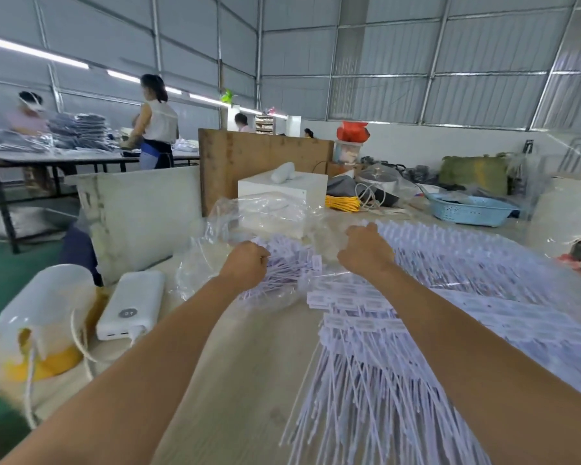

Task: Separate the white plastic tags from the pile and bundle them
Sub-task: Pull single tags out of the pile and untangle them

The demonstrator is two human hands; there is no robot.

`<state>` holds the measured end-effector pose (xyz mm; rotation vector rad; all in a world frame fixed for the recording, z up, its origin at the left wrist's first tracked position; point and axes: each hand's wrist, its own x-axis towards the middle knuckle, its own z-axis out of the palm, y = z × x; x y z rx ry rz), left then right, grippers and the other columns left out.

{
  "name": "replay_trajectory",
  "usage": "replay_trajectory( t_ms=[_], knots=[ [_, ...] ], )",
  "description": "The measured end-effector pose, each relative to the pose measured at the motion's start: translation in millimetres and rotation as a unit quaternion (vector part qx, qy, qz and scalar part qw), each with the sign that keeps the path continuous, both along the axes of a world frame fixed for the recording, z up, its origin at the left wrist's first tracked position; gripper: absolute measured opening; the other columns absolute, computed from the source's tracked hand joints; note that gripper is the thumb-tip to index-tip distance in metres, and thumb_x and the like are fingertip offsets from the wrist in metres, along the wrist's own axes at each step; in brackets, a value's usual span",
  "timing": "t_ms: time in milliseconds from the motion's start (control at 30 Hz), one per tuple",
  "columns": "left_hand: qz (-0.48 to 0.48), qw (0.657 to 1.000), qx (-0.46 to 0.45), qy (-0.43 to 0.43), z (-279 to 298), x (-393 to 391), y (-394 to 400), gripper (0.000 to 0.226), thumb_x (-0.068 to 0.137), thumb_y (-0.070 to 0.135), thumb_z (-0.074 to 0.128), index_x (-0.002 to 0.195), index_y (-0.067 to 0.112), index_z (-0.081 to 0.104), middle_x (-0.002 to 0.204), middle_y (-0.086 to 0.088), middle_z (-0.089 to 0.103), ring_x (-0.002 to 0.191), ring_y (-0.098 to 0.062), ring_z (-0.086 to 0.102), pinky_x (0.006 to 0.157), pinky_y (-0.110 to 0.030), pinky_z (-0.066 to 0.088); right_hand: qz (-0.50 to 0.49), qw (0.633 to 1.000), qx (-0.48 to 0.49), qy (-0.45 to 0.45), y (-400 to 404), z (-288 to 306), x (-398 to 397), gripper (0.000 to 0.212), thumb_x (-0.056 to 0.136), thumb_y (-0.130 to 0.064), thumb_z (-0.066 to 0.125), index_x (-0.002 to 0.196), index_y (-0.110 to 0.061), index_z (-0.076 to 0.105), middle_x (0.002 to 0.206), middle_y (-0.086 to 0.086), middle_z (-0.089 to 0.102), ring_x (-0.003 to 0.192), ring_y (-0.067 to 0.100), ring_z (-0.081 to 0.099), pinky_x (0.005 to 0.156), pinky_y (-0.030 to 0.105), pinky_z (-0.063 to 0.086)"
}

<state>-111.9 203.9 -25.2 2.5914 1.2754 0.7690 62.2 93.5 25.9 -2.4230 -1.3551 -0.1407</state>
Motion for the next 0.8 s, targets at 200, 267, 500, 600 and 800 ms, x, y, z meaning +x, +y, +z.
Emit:
replay_trajectory(
  t_ms=[200,267,500,600,800],
  knots=[
    [0.088,0.976,0.077,0.185,-9.4,20.3,6.1,0.039,0.095,0.014,0.04,0.13,0.025,0.053,0.121,-0.014,0.053,0.115,-0.032,0.048,0.094,-0.041,0.042,0.066,0.997,0.033,0.027,-2.7,-6.7,4.7,0.05,0.085,-0.005,0.057,0.133,-0.013,0.047,0.137,0.014,0.031,0.105,0.034,0.057,0.083,0.036,0.048],
    [0.097,0.961,0.057,0.251,1.2,22.6,-1.3,0.039,0.093,0.018,0.04,0.131,0.023,0.05,0.128,-0.012,0.049,0.123,-0.031,0.043,0.102,-0.046,0.036,0.103,0.991,0.047,0.064,-8.8,-7.2,5.1,0.043,0.087,-0.008,0.058,0.128,-0.02,0.054,0.14,0.012,0.032,0.102,0.032,0.058,0.085,0.035,0.051],
    [0.146,0.926,0.188,0.292,67.0,44.9,-87.7,0.021,0.09,0.023,0.051,0.107,0.017,0.06,0.097,-0.003,0.052,0.106,-0.025,0.053,0.083,-0.034,0.035,0.135,0.935,0.266,0.194,-78.8,20.0,55.3,0.029,0.091,-0.032,0.06,0.111,-0.012,0.067,0.111,-0.004,0.061,0.106,0.017,0.057,0.092,0.037,0.048],
    [-0.056,0.971,0.19,0.132,71.6,63.1,-143.5,0.02,0.095,0.029,0.049,0.091,0.015,0.063,0.088,-0.003,0.061,0.088,-0.023,0.059,0.066,-0.028,0.038,0.005,0.968,0.221,0.118,-133.8,19.8,109.2,0.032,0.092,-0.03,0.058,0.1,-0.001,0.068,0.107,0.01,0.066,0.1,0.026,0.061,0.089,0.03,0.044],
    [-0.27,0.941,0.069,0.189,38.3,116.0,-196.6,0.04,0.094,0.043,0.052,0.115,0.011,0.059,0.11,-0.008,0.059,0.102,-0.025,0.054,0.084,-0.031,0.044,-0.156,0.982,0.055,0.086,-236.6,-15.4,164.0,0.037,0.095,-0.032,0.052,0.079,-0.001,0.065,0.096,0.018,0.066,0.091,0.031,0.062,0.074,0.032,0.044]
  ],
)
